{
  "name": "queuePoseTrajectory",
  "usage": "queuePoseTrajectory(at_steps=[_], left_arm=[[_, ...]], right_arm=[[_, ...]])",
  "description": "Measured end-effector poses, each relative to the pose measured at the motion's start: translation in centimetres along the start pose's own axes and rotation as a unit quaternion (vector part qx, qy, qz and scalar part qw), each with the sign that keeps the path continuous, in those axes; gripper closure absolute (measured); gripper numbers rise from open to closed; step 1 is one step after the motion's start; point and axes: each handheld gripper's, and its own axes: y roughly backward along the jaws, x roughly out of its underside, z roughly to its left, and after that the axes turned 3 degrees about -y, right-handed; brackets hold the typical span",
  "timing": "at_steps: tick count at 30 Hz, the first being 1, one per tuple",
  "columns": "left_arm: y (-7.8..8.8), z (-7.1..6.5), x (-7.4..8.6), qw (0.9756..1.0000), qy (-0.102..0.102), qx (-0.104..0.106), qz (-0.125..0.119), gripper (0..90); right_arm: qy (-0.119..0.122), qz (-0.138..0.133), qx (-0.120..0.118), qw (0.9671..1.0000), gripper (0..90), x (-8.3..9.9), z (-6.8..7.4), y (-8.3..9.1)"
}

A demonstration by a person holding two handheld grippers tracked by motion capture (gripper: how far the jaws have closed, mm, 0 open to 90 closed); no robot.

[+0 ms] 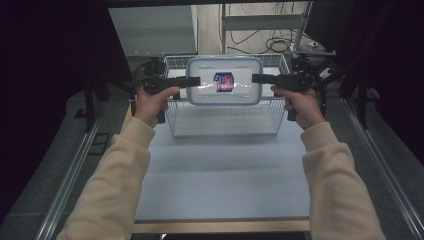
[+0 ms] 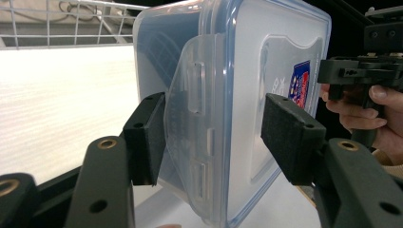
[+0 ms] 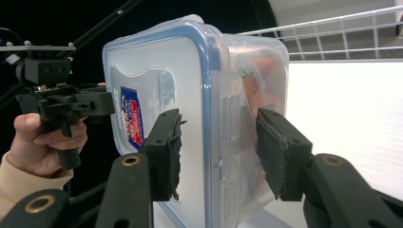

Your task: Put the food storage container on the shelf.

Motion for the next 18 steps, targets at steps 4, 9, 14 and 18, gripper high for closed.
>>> queuePoseTrajectory(at_steps=[4,9,14,18], left_arm=[[-0.8,0.9,-0.8,0.9999,0.011,-0.001,0.009,42.6],[-1.6,2.6,-1.1,0.9993,0.031,0.001,0.02,42.5],[-2.1,3.4,-1.3,0.9985,0.053,-0.001,0.016,42.3],[-2.4,4.1,-1.8,0.9978,0.061,0.003,0.027,42.5]], right_arm=[[-0.019,0.007,0.003,0.9998,52.3,-1.0,-1.0,-0.7],[-0.035,0.019,0.01,0.9992,52.1,-1.9,-1.9,-2.0],[-0.056,0.023,0.011,0.9981,52.1,-2.3,-2.8,-3.1],[-0.069,0.024,0.012,0.9972,51.6,-2.8,-3.3,-3.5]])
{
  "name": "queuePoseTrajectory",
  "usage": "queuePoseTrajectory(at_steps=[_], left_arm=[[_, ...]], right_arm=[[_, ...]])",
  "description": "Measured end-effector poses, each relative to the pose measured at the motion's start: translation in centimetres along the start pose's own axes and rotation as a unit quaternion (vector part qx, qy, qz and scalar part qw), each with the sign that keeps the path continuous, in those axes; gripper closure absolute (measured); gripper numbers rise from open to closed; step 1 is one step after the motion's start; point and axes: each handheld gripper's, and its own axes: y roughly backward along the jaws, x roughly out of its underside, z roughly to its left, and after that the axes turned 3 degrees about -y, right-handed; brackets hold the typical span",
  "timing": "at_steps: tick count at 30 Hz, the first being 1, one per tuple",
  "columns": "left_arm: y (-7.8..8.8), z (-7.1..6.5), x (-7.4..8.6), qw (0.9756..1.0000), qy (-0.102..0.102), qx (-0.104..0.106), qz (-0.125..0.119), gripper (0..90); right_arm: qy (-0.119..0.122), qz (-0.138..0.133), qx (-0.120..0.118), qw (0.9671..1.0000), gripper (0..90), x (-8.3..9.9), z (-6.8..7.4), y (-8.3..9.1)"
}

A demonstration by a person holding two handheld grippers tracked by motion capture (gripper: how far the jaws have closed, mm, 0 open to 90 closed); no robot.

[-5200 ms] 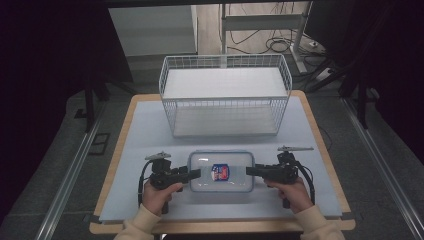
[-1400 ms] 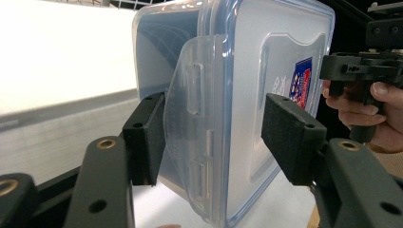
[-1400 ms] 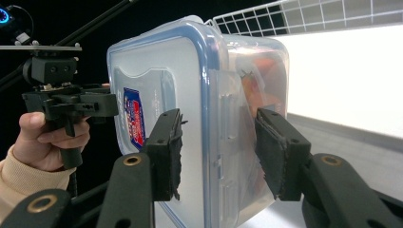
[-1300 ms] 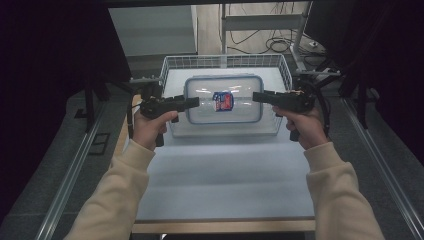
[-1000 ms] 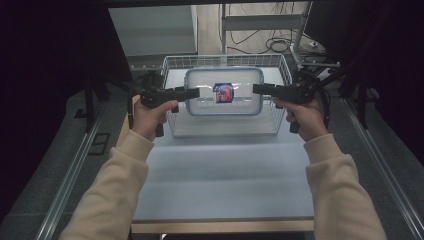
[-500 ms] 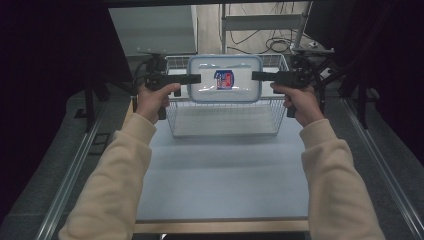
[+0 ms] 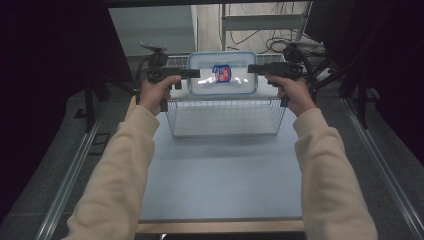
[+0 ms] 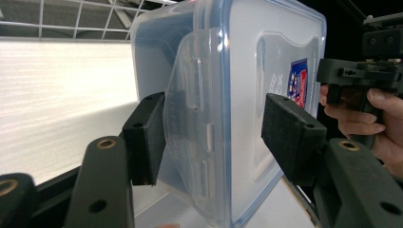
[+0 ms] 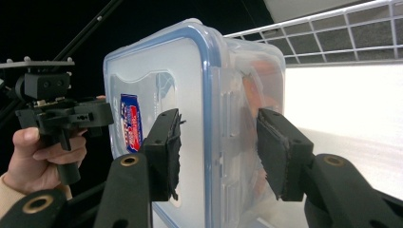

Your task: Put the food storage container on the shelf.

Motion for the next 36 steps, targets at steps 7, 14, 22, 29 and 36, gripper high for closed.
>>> queuePoseTrajectory(at_steps=[7,14,22,29,36], left_arm=[[-0.9,1.4,-0.7,0.9991,0.041,0.014,0.0,41.3],[-1.6,2.2,-1.3,0.9977,0.064,0.018,0.007,38.9],[-2.7,3.4,-1.2,0.9942,0.104,0.021,0.015,30.8],[-2.8,2.5,-1.4,0.9966,0.08,-0.022,0.005,25.3],[-1.1,1.0,-1.3,0.9973,0.043,-0.053,-0.026,17.8]], right_arm=[[-0.032,-0.007,0.011,0.9994,50.6,-0.4,-0.7,-0.8],[-0.042,-0.016,0.031,0.9985,48.9,-0.6,-0.9,-1.3],[-0.034,-0.013,0.06,0.9976,48.2,-0.3,-0.7,-2.1],[-0.021,-0.02,0.074,0.9968,44.7,-0.1,-0.3,-2.1],[0.013,-0.051,0.071,0.9961,39.0,0.2,0.5,-0.5]])
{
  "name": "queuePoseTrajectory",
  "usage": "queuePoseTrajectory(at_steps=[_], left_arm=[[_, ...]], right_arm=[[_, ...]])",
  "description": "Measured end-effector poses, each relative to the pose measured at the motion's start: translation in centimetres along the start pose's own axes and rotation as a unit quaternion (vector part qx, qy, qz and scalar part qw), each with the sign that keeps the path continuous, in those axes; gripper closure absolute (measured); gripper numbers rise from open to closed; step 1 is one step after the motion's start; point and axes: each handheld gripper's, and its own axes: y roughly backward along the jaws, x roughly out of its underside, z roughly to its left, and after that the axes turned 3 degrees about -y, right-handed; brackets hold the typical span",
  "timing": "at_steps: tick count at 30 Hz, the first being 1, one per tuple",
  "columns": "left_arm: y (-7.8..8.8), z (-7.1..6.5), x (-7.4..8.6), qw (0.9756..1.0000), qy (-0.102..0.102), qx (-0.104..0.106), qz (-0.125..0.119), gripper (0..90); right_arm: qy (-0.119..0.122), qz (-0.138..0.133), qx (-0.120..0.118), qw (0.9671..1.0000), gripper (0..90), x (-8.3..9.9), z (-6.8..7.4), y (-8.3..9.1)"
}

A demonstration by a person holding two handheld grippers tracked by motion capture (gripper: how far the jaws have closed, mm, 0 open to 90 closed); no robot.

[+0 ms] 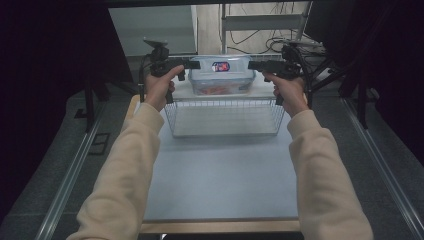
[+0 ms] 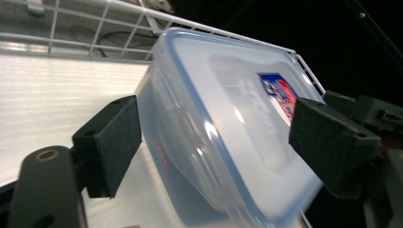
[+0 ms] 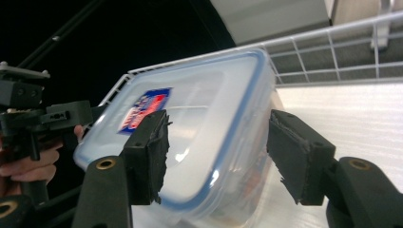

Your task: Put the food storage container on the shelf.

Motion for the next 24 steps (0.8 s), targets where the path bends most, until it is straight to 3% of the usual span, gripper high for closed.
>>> queuePoseTrajectory(at_steps=[4,8,12,16,24], left_arm=[[2.1,-1.7,1.3,0.999,-0.042,0.012,-0.012,17.7],[4.8,-3.3,4.0,0.9948,-0.098,0.011,-0.027,17.5],[6.9,-4.0,7.6,0.9917,-0.119,0.04,-0.029,17.4],[8.5,-4.2,11.8,0.9874,-0.149,0.043,-0.033,17.5],[8.8,-4.0,19.6,0.9831,-0.169,0.07,-0.01,17.9]], right_arm=[[0.051,-0.001,-0.008,0.9987,36.8,0.9,1.0,1.8],[0.097,-0.004,-0.024,0.995,34.9,2.9,1.9,4.1],[0.131,0.0,-0.033,0.9909,33.4,5.6,2.2,6.1],[0.151,0.006,-0.043,0.9877,31.8,8.9,2.0,7.8],[0.174,0.039,-0.05,0.9827,28.3,17.2,0.0,9.6]])
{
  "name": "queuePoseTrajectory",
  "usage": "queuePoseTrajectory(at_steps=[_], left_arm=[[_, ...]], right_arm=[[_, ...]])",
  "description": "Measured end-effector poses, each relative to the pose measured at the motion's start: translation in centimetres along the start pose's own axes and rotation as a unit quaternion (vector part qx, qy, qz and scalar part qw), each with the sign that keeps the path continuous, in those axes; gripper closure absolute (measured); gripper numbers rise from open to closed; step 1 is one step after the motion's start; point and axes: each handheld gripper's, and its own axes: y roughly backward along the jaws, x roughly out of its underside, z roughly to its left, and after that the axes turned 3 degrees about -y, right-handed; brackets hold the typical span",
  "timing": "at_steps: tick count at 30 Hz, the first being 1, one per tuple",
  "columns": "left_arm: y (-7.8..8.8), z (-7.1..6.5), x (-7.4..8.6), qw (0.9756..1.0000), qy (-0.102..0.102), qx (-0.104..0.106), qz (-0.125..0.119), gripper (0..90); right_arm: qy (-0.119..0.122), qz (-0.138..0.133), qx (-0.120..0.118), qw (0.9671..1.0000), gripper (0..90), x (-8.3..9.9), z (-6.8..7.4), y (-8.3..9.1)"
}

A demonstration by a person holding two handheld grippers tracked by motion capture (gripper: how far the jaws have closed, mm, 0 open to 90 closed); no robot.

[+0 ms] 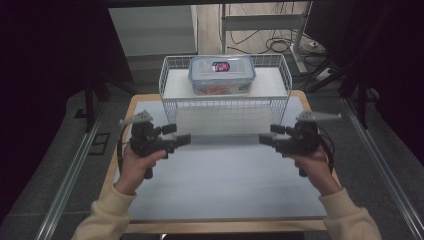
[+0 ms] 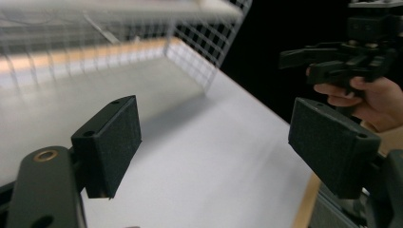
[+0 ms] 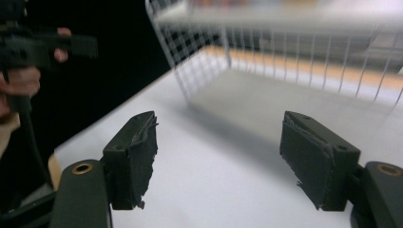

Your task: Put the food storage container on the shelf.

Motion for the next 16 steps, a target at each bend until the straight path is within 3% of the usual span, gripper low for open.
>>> queuePoseTrajectory(at_steps=[1,2,6,10,16], left_arm=[[-0.2,-0.2,0.9,0.9999,-0.006,-0.005,0.009,17.8],[-0.5,-0.3,1.6,0.9997,-0.012,-0.014,0.017,17.8],[-1.5,-0.4,3.6,0.9988,-0.02,-0.025,0.038,18.0],[-1.8,-0.5,4.0,0.9987,-0.017,-0.027,0.039,18.0],[-2.1,-0.2,4.8,0.9989,-0.009,-0.024,0.04,18.0]], right_arm=[[-0.003,0.014,-0.002,0.9999,28.3,2.5,-0.2,0.0],[-0.003,0.014,-0.002,0.9999,28.3,2.5,-0.2,0.0],[-0.021,0.029,-0.003,0.9994,27.0,5.6,-0.9,-0.2],[-0.03,0.021,-0.007,0.9993,26.3,6.0,-1.1,-0.1],[-0.01,0.009,0.004,0.9999,22.5,6.3,-0.8,-0.1]])
